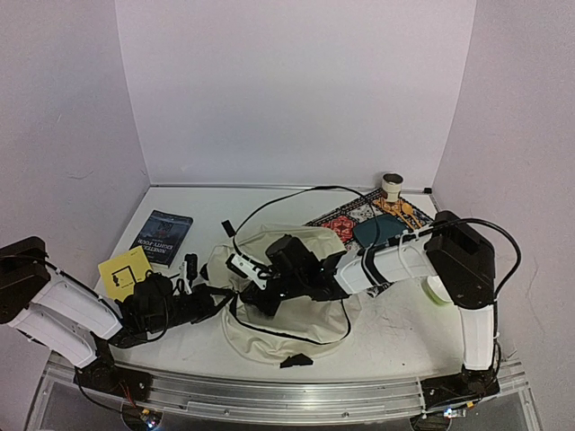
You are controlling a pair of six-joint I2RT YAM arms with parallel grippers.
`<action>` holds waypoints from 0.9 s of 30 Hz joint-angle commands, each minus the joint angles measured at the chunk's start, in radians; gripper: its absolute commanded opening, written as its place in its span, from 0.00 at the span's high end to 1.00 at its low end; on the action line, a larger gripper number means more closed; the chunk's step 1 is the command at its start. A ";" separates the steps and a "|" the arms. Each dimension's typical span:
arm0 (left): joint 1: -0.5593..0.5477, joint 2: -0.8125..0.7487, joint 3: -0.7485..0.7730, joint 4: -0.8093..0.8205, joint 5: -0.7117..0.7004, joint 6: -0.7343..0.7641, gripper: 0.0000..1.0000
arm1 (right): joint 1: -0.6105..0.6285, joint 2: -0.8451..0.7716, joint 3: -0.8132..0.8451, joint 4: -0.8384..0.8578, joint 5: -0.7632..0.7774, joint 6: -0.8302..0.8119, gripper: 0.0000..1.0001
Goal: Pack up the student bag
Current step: Grab the largest pocket of the student bag, then hold the student bag at the center of the board.
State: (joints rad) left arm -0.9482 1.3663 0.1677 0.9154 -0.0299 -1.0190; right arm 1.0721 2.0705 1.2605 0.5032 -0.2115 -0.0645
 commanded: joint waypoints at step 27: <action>0.174 0.027 0.366 -0.796 -0.051 0.277 0.34 | 0.058 -0.222 -0.021 -0.291 0.211 -0.072 1.00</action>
State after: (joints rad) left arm -0.7920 1.3278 0.4246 0.3632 -0.0483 -0.8415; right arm 1.1250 1.8912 1.1862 0.2668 -0.0569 -0.1107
